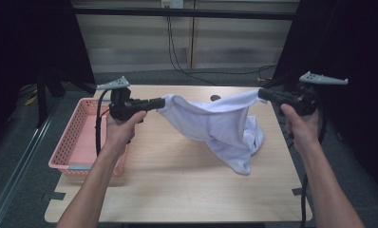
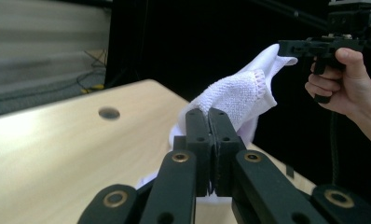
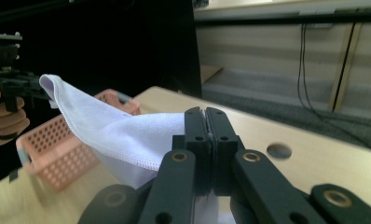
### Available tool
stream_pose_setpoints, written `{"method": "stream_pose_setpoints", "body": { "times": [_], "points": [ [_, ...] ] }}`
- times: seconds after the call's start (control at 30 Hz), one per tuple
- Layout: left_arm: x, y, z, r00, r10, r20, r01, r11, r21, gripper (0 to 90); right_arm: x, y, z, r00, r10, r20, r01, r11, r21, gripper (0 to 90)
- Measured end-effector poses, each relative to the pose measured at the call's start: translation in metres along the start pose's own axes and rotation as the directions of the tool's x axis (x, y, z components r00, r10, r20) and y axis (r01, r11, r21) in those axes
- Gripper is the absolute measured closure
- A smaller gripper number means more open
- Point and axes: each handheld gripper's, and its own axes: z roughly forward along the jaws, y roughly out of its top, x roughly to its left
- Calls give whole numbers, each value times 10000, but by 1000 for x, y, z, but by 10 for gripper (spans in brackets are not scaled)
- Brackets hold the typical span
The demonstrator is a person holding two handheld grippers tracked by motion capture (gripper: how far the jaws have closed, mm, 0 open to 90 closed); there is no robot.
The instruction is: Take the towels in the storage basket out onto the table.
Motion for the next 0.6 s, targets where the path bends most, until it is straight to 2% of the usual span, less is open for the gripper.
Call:
{"method": "stream_pose_setpoints", "body": {
  "times": [0.03,0.07,0.1,0.13,0.17,0.2,0.23,0.3,0.33,0.37,0.4,0.47,0.5,0.53,0.57,0.6],
  "points": [
    [0,0,0,10000,0,0,0,10000,0,887,0,9,-2,10000,-49,77,50,9999,-141,885],
    [-1,8,-1,9998,40,171,-37,9999,-153,887,0,9,-2,10000,-49,77,50,9999,-141,885],
    [-6,19,-3,9996,256,-86,-259,9990,-373,887,1,19,-5,9999,-98,127,102,9995,-300,885],
    [-13,33,-5,9986,518,-105,-522,9977,-441,887,5,38,-14,9996,-234,135,243,9970,-736,885],
    [-13,33,-5,9986,518,-105,-522,9977,-441,887,9,47,-18,9991,-399,168,413,9948,-927,885],
    [-22,47,-12,9972,752,-39,-752,9938,-817,887,13,55,-23,9986,-495,201,513,9930,-1065,885],
    [-26,53,-16,9962,872,84,-859,9913,-993,887,16,63,-28,9977,-650,198,670,9903,-1218,886],
    [-31,56,-20,9953,968,81,-953,9893,-1108,887,20,69,-34,9968,-762,227,786,9879,-1340,885],
    [-34,57,-24,9937,1105,171,-1081,9883,-1072,887,28,74,-45,9955,-944,115,950,9840,-1505,885],
    [-38,56,-27,9928,1179,197,-1153,9881,-1018,887,28,74,-45,9955,-944,115,950,9840,-1505,885],
    [-42,51,-30,9916,1281,193,-1259,9880,-894,887,32,70,-49,9937,-1114,91,1116,9835,-1422,886],
    [-45,34,-35,9920,1192,422,-1166,9915,-585,886,42,42,-57,9905,-1376,-29,1368,9868,-870,885],
    [-48,9,-39,9927,1049,590,-1042,9944,-149,886,45,28,-59,9904,-1380,-45,1374,9884,-651,885],
    [-48,9,-39,9927,1049,590,-1042,9944,-149,886,48,13,-61,9905,-1364,-193,1356,9900,-391,885],
    [-53,-20,-42,9913,895,970,-914,9957,149,886,51,-3,-64,9900,-1385,-264,1381,9903,-153,886],
    [-53,-20,-42,9913,895,970,-914,9957,149,886,56,-20,-67,9908,-1292,-401,1296,9915,76,886]
  ]
}}
